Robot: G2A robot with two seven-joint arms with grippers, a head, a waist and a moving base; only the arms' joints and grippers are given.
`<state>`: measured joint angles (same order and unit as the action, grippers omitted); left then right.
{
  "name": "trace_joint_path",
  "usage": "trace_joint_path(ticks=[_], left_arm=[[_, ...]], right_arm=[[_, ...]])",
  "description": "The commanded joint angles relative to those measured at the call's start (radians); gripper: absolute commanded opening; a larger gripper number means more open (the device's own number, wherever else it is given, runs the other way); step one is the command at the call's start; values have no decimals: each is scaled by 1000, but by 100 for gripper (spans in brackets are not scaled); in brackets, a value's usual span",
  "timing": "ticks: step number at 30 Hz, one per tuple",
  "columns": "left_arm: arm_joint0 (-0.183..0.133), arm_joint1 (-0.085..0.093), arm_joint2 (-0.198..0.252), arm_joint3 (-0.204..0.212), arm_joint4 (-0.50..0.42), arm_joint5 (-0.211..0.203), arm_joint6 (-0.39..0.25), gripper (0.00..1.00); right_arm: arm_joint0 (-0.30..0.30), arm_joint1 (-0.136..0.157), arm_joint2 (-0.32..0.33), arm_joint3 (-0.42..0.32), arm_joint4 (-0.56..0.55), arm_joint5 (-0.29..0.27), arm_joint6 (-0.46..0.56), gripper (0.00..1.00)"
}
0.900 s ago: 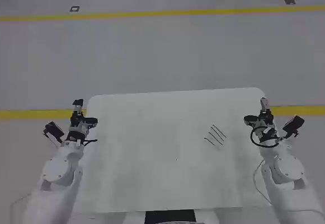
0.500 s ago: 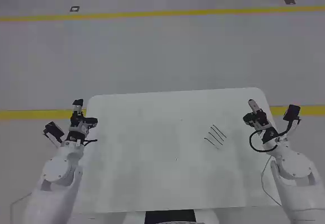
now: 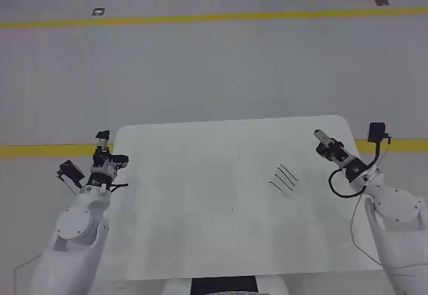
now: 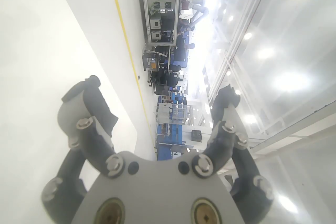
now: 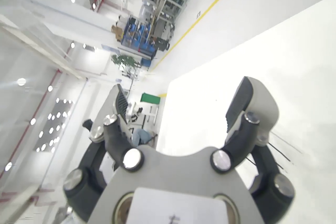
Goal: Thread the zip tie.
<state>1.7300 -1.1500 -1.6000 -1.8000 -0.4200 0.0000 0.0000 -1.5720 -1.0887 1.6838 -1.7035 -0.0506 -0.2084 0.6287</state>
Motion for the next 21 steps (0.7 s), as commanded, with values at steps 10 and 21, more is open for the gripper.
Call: trace_joint_path(ticks=[10,21], left_arm=[[0,0,0,0,0,0,0,100],[0,0,0,0,0,0,0,100]], right_arm=[[86,13,-49,90,-57,-92,212,100],[105,18,-62,82,-101,-131,234,100]])
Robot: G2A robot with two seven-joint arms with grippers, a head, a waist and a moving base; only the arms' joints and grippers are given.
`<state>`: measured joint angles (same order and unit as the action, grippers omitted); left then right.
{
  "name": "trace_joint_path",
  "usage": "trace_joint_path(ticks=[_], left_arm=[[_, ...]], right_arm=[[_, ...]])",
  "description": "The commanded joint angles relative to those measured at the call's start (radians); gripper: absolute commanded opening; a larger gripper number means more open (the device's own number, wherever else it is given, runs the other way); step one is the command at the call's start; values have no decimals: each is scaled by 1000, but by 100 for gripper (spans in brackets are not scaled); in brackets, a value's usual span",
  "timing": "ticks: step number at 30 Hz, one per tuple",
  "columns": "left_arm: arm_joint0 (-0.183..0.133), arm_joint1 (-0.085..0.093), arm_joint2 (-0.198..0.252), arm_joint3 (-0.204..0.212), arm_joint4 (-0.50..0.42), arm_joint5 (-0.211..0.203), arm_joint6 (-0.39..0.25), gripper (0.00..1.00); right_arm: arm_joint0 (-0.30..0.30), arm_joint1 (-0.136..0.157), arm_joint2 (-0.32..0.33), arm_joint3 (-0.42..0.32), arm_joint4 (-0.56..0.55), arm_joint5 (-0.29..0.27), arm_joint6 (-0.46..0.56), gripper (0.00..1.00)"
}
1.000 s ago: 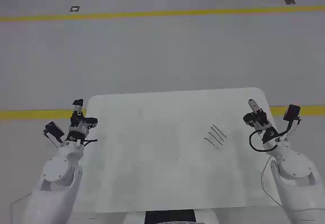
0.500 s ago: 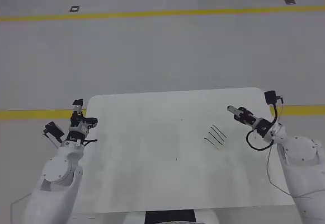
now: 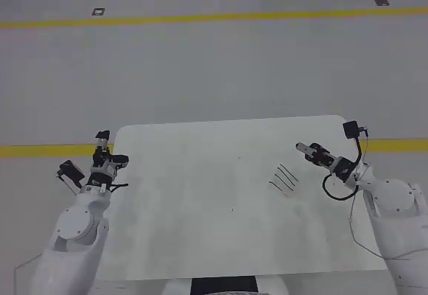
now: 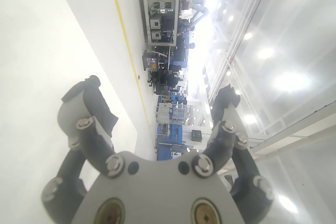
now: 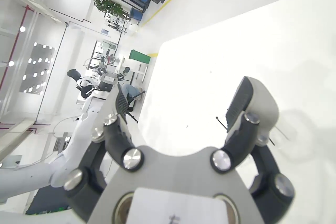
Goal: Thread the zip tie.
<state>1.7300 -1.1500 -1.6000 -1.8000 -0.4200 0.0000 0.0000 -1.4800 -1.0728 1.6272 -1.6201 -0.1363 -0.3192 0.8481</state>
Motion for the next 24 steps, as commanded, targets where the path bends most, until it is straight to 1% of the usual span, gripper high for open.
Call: trace_joint_path(ticks=[1,4,6,7,9,10,12,13,15,24], left_arm=[[0,0,0,0,0,0,0,100],[0,0,0,0,0,0,0,100],[0,0,0,0,0,0,0,100],[0,0,0,0,0,0,0,100],[0,0,0,0,0,0,0,100],[0,0,0,0,0,0,0,100],[0,0,0,0,0,0,0,100],[0,0,0,0,0,0,0,100],[0,0,0,0,0,0,0,100],[0,0,0,0,0,0,0,100]], right_arm=[[29,5,-12,-6,-31,-21,45,100],[85,12,-51,-7,-56,-21,123,100],[117,15,-75,6,-64,-21,146,100],[140,18,-104,13,-75,-21,189,100],[173,22,-141,34,-78,-21,231,100],[195,25,-172,51,-86,-21,269,100],[222,29,-209,84,-102,-21,281,100],[240,31,-240,104,-128,-21,288,100],[256,34,-284,120,-186,-21,241,100],[256,34,-284,120,-186,-21,241,100]])
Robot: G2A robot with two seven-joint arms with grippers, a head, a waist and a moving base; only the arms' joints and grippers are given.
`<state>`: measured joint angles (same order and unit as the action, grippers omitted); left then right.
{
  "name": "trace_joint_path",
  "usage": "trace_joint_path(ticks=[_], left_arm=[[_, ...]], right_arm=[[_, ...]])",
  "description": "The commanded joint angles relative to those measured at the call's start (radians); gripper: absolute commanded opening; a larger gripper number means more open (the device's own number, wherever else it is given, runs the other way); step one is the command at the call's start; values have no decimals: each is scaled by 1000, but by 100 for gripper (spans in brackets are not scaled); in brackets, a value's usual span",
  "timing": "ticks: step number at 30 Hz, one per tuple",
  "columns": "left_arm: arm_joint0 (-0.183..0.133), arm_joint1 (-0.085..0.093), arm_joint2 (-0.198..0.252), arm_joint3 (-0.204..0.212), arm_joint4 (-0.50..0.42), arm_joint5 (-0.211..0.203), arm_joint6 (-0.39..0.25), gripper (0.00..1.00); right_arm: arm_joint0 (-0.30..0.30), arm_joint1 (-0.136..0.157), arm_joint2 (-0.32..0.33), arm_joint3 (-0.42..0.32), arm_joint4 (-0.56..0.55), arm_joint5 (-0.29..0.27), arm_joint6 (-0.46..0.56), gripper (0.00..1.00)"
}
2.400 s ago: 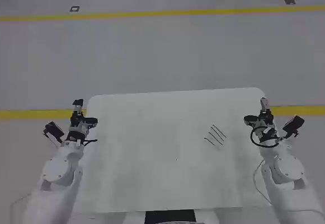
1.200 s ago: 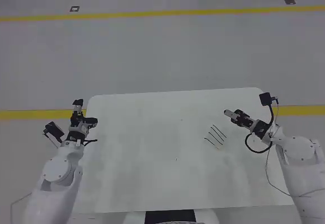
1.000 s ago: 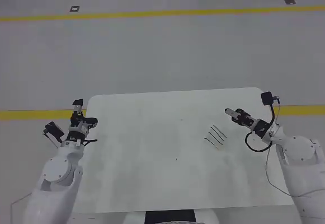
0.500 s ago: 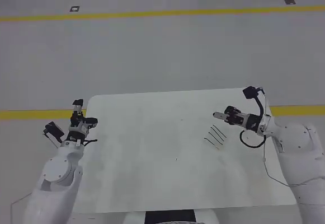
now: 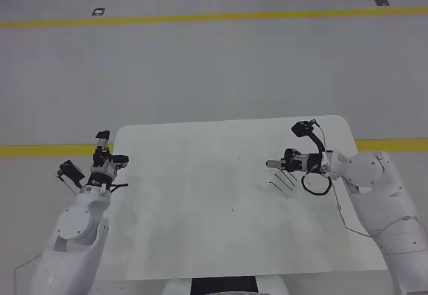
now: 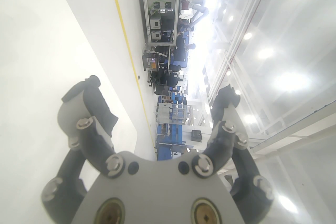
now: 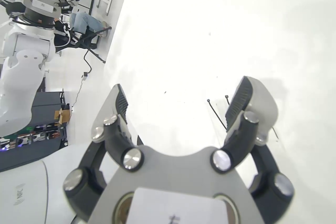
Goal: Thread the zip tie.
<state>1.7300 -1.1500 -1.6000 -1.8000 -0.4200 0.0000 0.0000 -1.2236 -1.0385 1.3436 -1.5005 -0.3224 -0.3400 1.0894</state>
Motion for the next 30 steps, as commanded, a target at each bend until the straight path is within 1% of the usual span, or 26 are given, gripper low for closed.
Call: trace_joint_path(ticks=[1,4,7,9,11,14,17,26,28,29,30], left_arm=[[0,0,0,0,0,0,0,100],[0,0,0,0,0,0,0,100],[0,0,0,0,0,0,0,100],[0,0,0,0,0,0,0,100],[0,0,0,0,0,0,0,100],[0,0,0,0,0,0,0,100],[0,0,0,0,0,0,0,100],[0,0,0,0,0,0,0,100],[0,0,0,0,0,0,0,100],[0,0,0,0,0,0,0,100],[0,0,0,0,0,0,0,100]], right_arm=[[0,0,0,0,0,0,0,100],[3,2,-9,-18,-32,0,8,100],[18,12,-39,-52,-131,0,47,100],[31,19,-56,-57,-178,0,68,100],[51,27,-94,-59,-229,0,112,100],[72,37,-142,-46,-282,0,124,100],[81,45,-175,-47,-314,0,98,100],[81,45,-175,-47,-314,0,98,100],[82,47,-182,-52,-360,0,102,100],[78,48,-192,-60,-397,0,96,100],[75,48,-204,-70,-411,0,99,100]])
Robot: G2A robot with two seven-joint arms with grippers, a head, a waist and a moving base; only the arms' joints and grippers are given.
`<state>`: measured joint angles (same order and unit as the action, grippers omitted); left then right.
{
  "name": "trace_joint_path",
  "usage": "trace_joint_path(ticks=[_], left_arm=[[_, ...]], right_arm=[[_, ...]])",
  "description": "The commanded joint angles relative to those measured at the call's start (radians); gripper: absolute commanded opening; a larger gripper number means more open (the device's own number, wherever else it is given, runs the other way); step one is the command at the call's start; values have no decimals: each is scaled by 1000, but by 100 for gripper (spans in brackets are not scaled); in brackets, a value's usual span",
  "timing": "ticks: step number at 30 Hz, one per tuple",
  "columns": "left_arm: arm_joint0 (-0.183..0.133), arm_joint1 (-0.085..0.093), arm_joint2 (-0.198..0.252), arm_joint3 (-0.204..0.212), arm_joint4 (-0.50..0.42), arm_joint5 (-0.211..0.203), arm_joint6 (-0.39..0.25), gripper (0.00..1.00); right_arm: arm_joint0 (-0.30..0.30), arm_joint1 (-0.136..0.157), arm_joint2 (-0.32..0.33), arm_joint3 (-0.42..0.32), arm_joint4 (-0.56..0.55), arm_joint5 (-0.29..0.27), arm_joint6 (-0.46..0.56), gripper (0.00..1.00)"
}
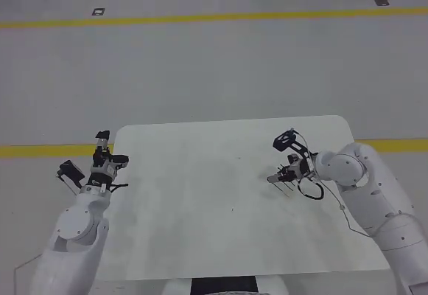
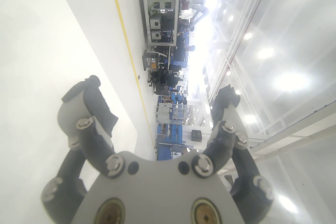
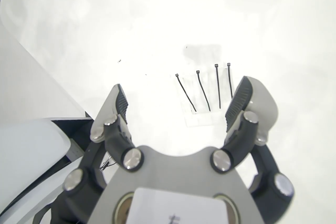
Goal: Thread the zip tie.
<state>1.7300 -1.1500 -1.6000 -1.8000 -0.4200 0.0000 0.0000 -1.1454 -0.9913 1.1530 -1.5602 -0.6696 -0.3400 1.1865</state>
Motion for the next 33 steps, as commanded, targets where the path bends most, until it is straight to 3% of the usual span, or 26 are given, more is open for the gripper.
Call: trace_joint_path(ticks=[1,6,10,21,25,33], left_arm=[[0,0,0,0,0,0,0,100],[0,0,0,0,0,0,0,100],[0,0,0,0,0,0,0,100],[0,0,0,0,0,0,0,100],[0,0,0,0,0,0,0,100],[0,0,0,0,0,0,0,100]], right_arm=[[-1,3,-23,-18,-82,0,18,100],[10,17,-67,-43,-115,0,73,100],[46,38,-166,-69,-79,0,143,100],[46,38,-166,-69,-79,0,143,100],[34,39,-167,-43,-26,0,60,100],[48,72,-211,-15,100,0,25,100]])
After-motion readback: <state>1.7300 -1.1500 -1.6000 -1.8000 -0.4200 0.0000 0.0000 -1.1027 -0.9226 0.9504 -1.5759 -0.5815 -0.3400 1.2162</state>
